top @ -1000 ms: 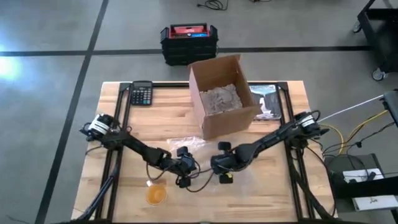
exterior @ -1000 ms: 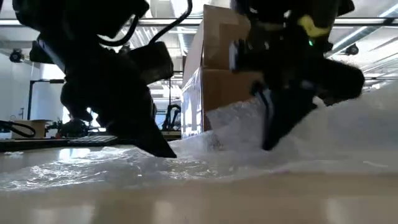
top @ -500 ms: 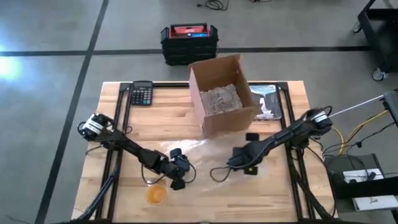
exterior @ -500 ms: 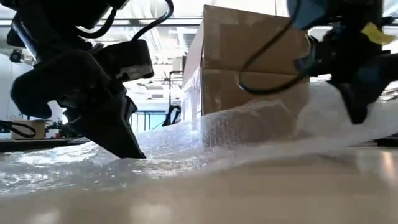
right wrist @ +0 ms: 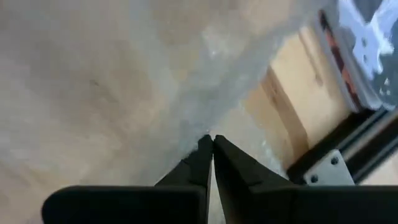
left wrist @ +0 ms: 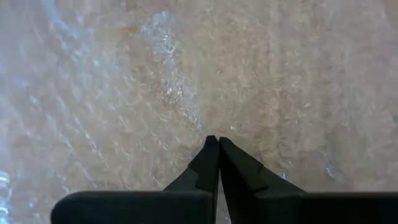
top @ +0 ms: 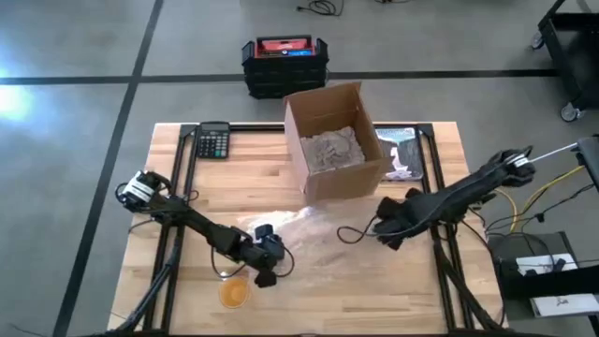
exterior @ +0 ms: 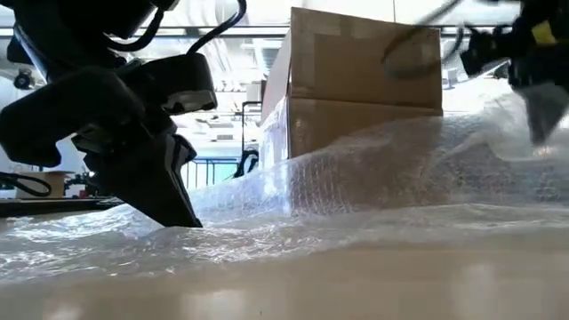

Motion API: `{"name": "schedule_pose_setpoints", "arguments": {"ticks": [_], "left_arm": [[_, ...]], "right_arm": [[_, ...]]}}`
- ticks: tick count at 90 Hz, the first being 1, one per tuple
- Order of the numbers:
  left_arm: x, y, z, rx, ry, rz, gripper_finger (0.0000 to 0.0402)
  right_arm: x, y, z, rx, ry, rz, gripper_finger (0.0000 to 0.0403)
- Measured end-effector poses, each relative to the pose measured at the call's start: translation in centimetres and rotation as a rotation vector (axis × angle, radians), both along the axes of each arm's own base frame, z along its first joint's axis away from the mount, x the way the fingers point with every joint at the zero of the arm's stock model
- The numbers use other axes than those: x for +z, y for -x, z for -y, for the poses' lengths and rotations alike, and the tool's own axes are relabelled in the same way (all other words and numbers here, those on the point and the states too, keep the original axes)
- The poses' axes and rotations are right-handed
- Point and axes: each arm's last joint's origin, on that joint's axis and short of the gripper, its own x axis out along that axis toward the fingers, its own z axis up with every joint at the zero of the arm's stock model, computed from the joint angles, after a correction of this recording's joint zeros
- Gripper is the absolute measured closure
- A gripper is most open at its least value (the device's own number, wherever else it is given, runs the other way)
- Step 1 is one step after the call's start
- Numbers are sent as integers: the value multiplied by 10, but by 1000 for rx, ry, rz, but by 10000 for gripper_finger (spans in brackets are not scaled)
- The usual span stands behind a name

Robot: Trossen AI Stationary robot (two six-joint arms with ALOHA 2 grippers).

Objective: Wrap mug
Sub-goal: Wrap the yellow cup in bubble wrap

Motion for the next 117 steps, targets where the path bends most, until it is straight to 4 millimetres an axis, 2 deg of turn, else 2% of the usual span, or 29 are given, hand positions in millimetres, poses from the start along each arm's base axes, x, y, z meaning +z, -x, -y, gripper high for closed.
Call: {"name": "schedule_pose_setpoints", "arguments": {"ticks": [8, 15, 30, 40, 55, 66, 82, 101, 117], "left_arm": [[17, 4, -1, -21, -7, 22, 402], [44, 2, -1, -29, 22, 114, 402], [82, 14, -9, -30, 53, 211, 387], [112, 29, -14, -89, 161, 255, 349], [135, 55, -10, -232, 483, 131, 271], [138, 75, 0, -253, 540, 28, 261], [133, 93, 9, -195, 560, -115, 302], [131, 96, 14, -223, 546, -119, 358], [129, 94, 12, -223, 468, -65, 379]], "right_arm": [[17, -3, -1, 43, -33, 112, 400], [27, -7, -2, 82, -59, 209, 400], [33, -14, -5, 168, -88, 313, 392], [31, -14, -5, 168, -80, 304, 366], [28, -14, -6, 171, -88, 293, 307], [28, -14, -6, 172, -88, 291, 268], [28, -14, -6, 171, -88, 291, 229], [28, -14, -6, 171, -89, 291, 211], [28, -14, -6, 168, -88, 292, 215]]}}
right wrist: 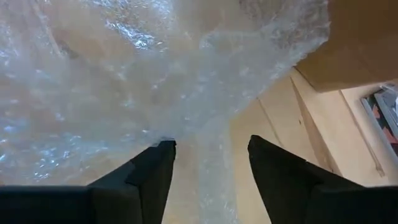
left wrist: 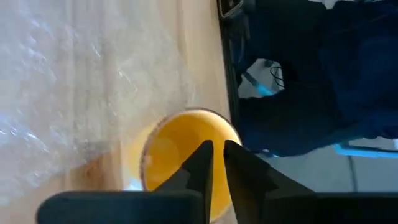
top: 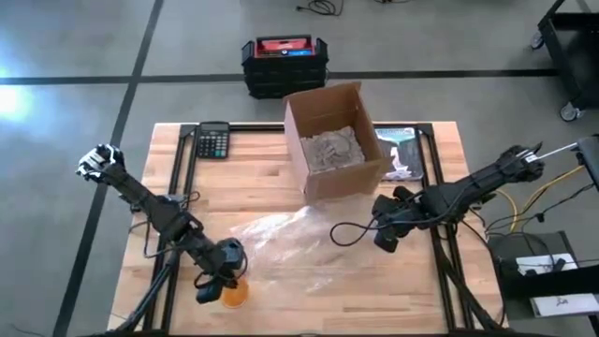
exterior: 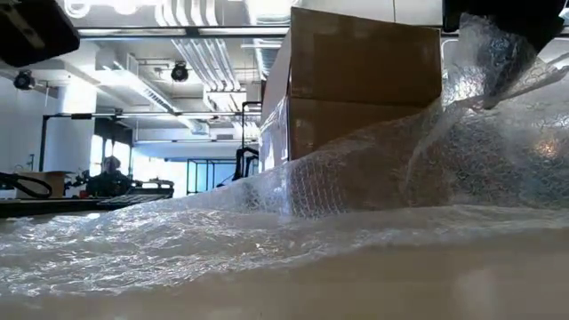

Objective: Wrap mug
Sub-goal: Wrap the yellow cup in bubble wrap

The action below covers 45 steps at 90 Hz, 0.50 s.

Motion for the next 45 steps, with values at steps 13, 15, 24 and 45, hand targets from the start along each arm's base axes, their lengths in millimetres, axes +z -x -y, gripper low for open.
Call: {"name": "schedule_pose_setpoints", "arguments": {"ticks": [13, 15, 24, 45], "left_arm": [[-1, -1, -3, 28, -80, 55, 372], [-2, -2, -3, 28, -91, 61, 369], [-3, -1, -5, 34, -124, 58, 344], [-11, 7, -10, 9, -218, -28, 241]], "right_arm": [[0, 0, 0, -28, -9, 4, 219], [0, 0, 0, -31, -10, 4, 219], [0, 0, 0, -30, -9, 5, 218], [-5, 1, 1, -46, 10, 2, 212]]}}
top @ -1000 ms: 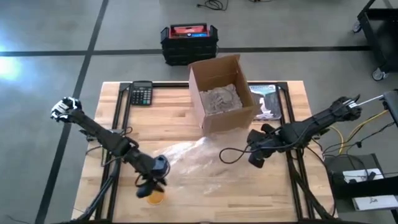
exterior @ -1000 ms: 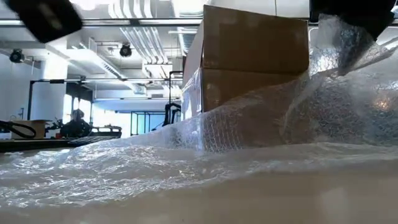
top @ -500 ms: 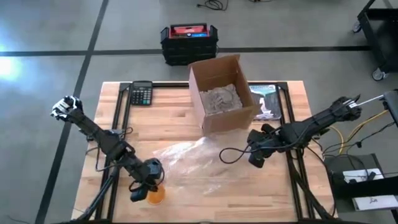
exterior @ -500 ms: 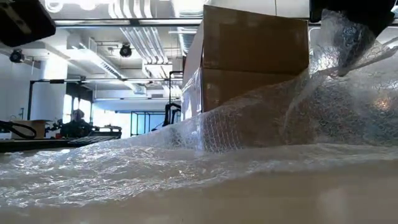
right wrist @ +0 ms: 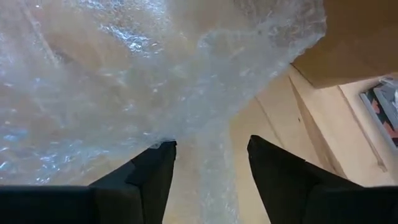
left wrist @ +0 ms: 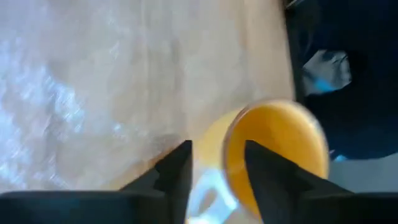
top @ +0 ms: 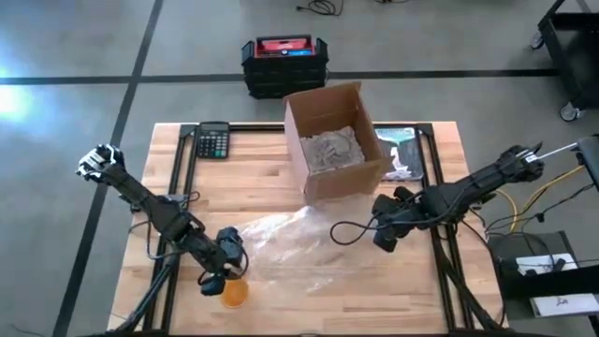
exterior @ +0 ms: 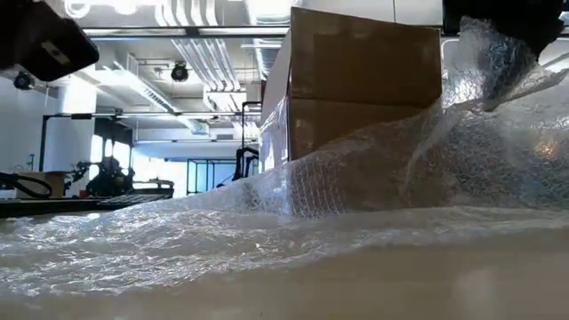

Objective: Wrap mug
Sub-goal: Wrap the yellow cup in bubble wrap

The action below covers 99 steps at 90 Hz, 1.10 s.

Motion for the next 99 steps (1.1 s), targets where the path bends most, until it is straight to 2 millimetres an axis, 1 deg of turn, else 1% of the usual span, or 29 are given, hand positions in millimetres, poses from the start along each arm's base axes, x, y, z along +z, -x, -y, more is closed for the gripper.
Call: {"name": "schedule_pose_setpoints", "arguments": {"ticks": [6, 12, 19, 27, 38, 48, 53, 60, 68, 72, 78, 89, 94, 99], "left_arm": [[0, 0, 0, -4, 2, -7, 219], [-1, 0, 0, -9, 6, -13, 205], [-4, -1, 3, -19, 15, -37, 200], [-12, -4, 6, -30, 18, -86, 204], [-28, -11, 12, -49, -26, -138, 220], [-38, -15, 14, -42, -53, -174, 243], [-42, -16, 14, -26, -60, -189, 262], [-42, -18, 16, -18, -64, -199, 304], [-36, -21, 18, -20, -51, -181, 368], [-31, -21, 18, -25, -59, -177, 386], [-21, -23, 19, -21, -61, -177, 389], [8, -26, 20, -23, -101, -142, 395], [21, -29, 19, -22, -142, -95, 396], [34, -34, 19, -8, -183, -10, 396]], "right_arm": [[-3, 1, 0, -11, 1, -7, 212], [-5, 2, 1, -15, 4, -11, 213], [-7, 2, 1, -24, 4, -13, 212], [-7, 2, 1, -31, 1, -9, 211], [-6, 1, 0, -26, -3, 6, 212], [-6, 1, 0, -3, 4, 1, 216], [-6, 1, 0, -1, 5, -1, 218], [-5, 0, 0, 0, 4, 2, 222], [-1, -1, 0, 9, 0, 16, 227], [3, -3, -1, 22, -5, 24, 230], [12, -5, -3, 55, -19, 37, 235], [33, -8, -5, 120, -51, 51, 244], [43, -8, -6, 133, -69, 60, 247], [52, -8, -6, 138, -77, 70, 250]]}}
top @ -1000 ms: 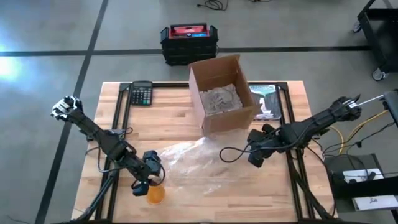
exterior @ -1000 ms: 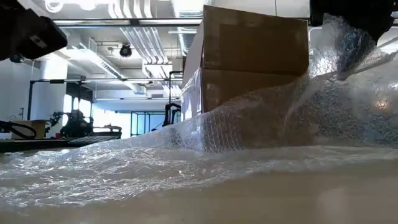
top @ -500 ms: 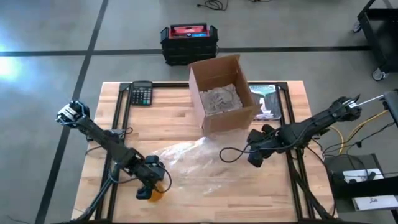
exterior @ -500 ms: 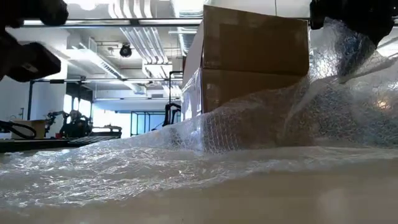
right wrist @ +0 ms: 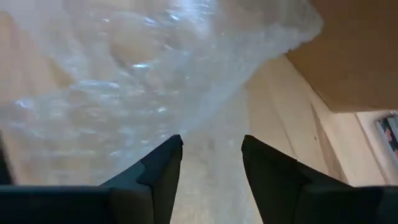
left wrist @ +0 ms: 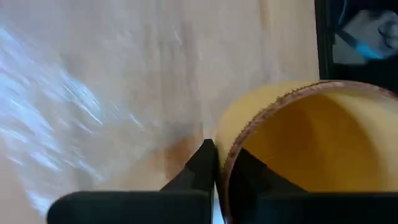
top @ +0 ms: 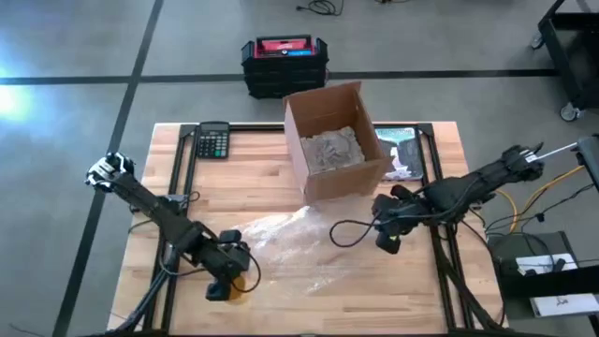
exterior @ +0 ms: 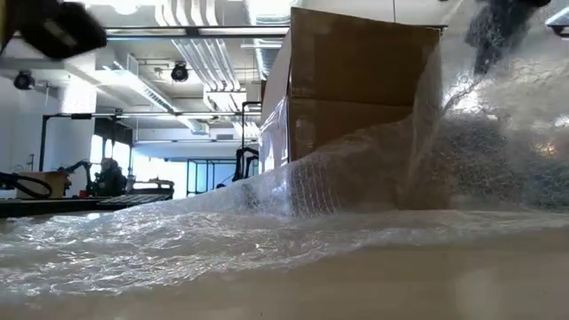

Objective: Wrap mug
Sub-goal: Wrap the yellow cup in bubble wrap

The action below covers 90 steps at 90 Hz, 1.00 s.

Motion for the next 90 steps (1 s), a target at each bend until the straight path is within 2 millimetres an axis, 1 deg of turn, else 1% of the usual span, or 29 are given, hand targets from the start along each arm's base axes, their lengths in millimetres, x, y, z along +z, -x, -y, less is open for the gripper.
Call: {"name": "schedule_pose_setpoints", "arguments": {"ticks": [5, 9, 14, 20, 28, 36, 44, 50, 57, 61, 70, 79, 83, 90], "left_arm": [[11, -7, -1, 10, -39, 104, 397], [15, -13, -3, 21, -74, 162, 398], [15, -21, -7, 38, -121, 204, 399], [8, -35, -13, 53, -132, 239, 399], [-12, -53, -20, 87, -138, 267, 400], [-42, -71, -25, 116, -150, 249, 400], [-70, -81, -22, 100, -146, 183, 400], [-79, -86, -17, 86, -112, 154, 401], [-88, -82, -10, 68, -75, 81, 401], [-89, -76, -6, 55, -61, 43, 401], [-79, -57, 0, 31, -48, -18, 401], [-63, -34, -3, 33, -57, -85, 401], [-56, -27, -5, 44, -48, -86, 402], [-45, -20, -10, 79, -60, -66, 401]], "right_arm": [[9, 0, 0, 14, -2, 9, 251], [16, 1, 0, 27, -7, 10, 251], [24, 2, 0, 42, -10, 10, 247], [33, 4, 1, 55, -4, 8, 240], [42, 4, 1, 61, -10, 36, 228], [45, 1, 0, 60, -20, 69, 214], [40, -4, -3, 61, -31, 110, 202], [31, -7, -5, 67, -32, 117, 194], [19, -10, -7, 75, -35, 129, 186], [12, -9, -8, 80, -30, 115, 182], [-3, -8, -9, 79, -21, 88, 174], [-15, -9, -10, 76, -36, 89, 169], [-18, -11, -12, 81, -50, 123, 168], [-20, -20, -19, 124, -82, 248, 167]]}}
